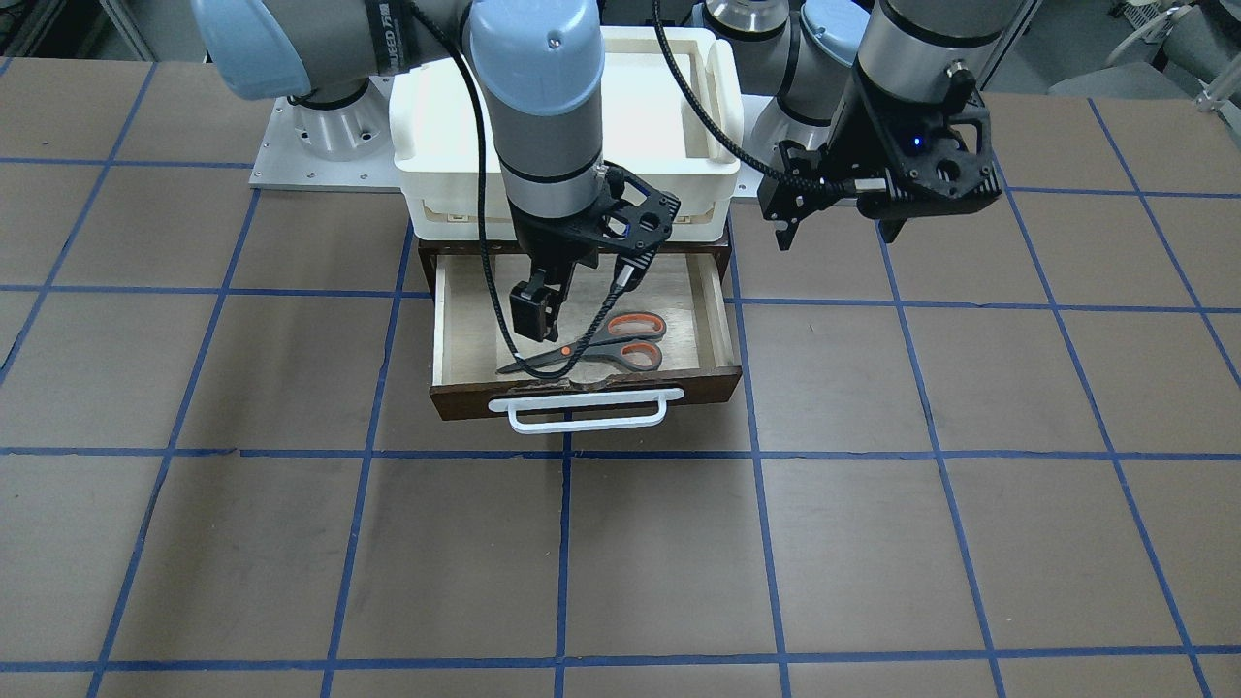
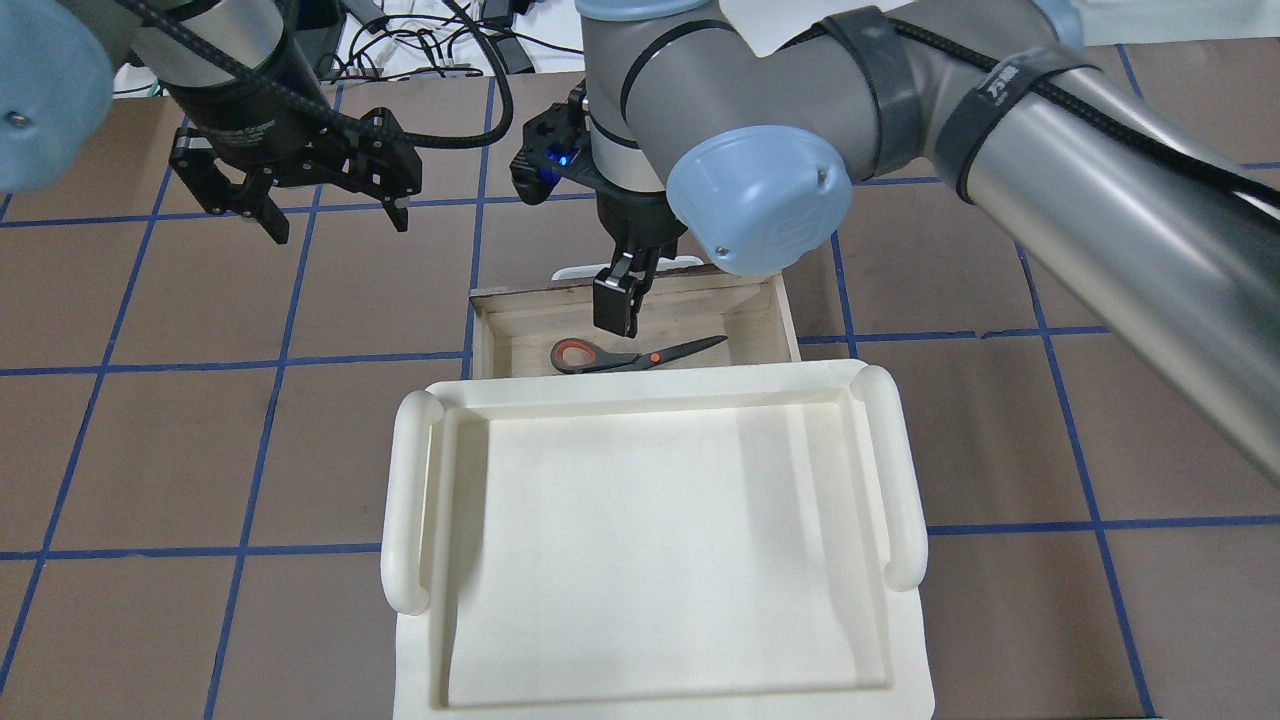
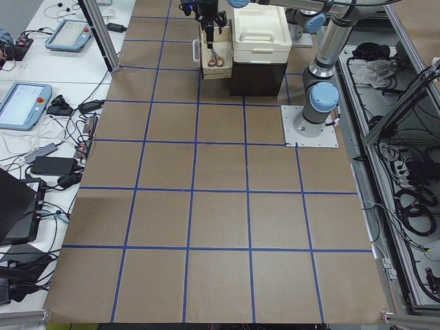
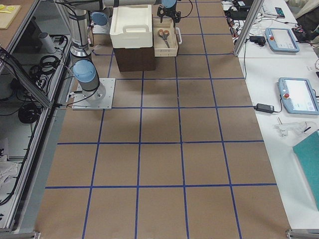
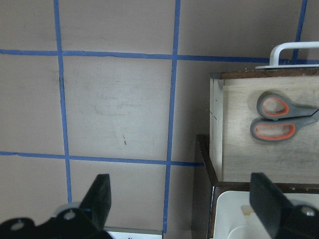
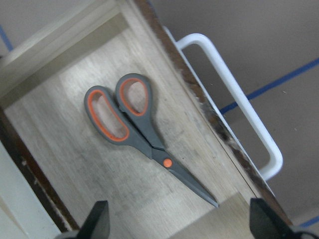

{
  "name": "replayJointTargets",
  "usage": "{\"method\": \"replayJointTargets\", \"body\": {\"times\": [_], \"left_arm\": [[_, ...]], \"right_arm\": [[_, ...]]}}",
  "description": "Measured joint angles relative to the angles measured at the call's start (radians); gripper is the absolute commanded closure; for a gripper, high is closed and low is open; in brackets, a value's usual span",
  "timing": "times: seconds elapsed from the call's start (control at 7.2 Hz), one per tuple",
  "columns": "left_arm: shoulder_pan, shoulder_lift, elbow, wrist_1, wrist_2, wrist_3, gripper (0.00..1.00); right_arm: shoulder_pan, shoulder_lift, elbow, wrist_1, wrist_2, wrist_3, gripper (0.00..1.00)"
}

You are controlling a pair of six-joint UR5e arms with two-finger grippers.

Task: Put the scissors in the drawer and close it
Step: 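Raise the right gripper away from the drawer while the left arm moves toward the drawer, then lower the left gripper to the white drawer handle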

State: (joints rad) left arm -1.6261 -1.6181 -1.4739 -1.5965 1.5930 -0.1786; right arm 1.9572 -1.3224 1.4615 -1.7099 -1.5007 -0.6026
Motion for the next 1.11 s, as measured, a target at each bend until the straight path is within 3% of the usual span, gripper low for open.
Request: {"method": "replayJointTargets", "body": {"times": [0.28, 0.56, 1.11], "left_arm": [[-0.081, -0.086, 0.003, 0.165, -0.012, -0.127, 0.01], [-0.180, -0.190, 0.010, 0.302, 0.006, -0.258, 0.02], [-0.261, -0.375, 0.021, 0.510, 0.058, -0.341, 0.01]], "right_arm": [[-0.096, -0.042, -0.002, 0.002, -0.004, 0.270, 0.00], [-0.231, -0.098, 0.002, 0.020, -0.009, 0.418, 0.00], [-0.327, -0.131, 0.010, 0.034, -0.077, 0.470, 0.00]]}}
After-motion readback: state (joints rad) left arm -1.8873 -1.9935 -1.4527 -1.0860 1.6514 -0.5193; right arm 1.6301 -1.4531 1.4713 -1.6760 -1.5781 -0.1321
